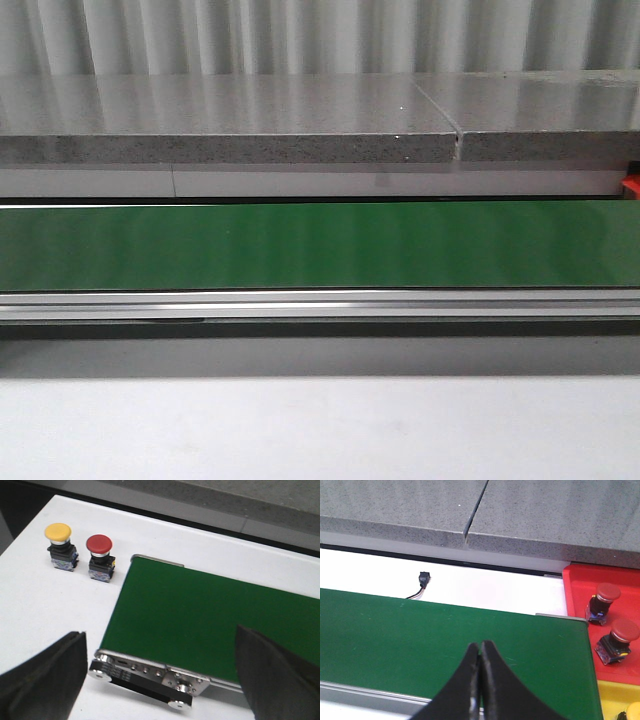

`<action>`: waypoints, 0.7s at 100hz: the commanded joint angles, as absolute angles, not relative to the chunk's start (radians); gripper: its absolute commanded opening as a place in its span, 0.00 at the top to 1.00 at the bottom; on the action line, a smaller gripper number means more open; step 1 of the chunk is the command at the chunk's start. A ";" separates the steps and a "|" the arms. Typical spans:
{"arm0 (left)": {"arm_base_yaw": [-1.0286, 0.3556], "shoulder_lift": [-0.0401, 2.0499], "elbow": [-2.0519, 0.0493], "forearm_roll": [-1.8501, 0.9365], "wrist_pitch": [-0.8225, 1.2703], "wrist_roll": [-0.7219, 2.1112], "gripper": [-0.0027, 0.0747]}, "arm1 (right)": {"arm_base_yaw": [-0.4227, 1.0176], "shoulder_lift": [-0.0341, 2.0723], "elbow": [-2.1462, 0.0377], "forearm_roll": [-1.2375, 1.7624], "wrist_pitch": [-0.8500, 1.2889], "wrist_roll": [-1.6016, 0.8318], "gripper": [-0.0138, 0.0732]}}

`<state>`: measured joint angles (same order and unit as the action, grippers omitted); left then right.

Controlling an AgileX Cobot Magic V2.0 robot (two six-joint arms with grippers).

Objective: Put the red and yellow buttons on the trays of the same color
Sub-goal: 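Lower the left gripper onto the last red button and grasp it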

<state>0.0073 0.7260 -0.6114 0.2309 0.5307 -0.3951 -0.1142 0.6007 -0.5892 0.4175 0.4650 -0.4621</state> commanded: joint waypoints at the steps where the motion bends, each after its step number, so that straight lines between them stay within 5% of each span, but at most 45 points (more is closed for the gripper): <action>1: 0.054 0.854 -0.707 0.223 0.440 -0.420 0.21 | -0.113 0.595 -0.622 0.427 0.400 -0.472 0.92; 28: 0.198 1.248 -0.914 0.079 0.420 -0.437 0.21 | -0.113 0.595 -0.622 0.427 0.401 -0.472 0.92; 70: 0.214 1.653 -1.201 0.057 0.450 -0.437 0.21 | -0.113 0.595 -0.622 0.427 0.401 -0.472 0.92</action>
<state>0.2109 1.6410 -1.1277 0.0650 0.4942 -0.4253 -0.1142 0.6007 -0.5892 0.4175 0.4650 -0.4621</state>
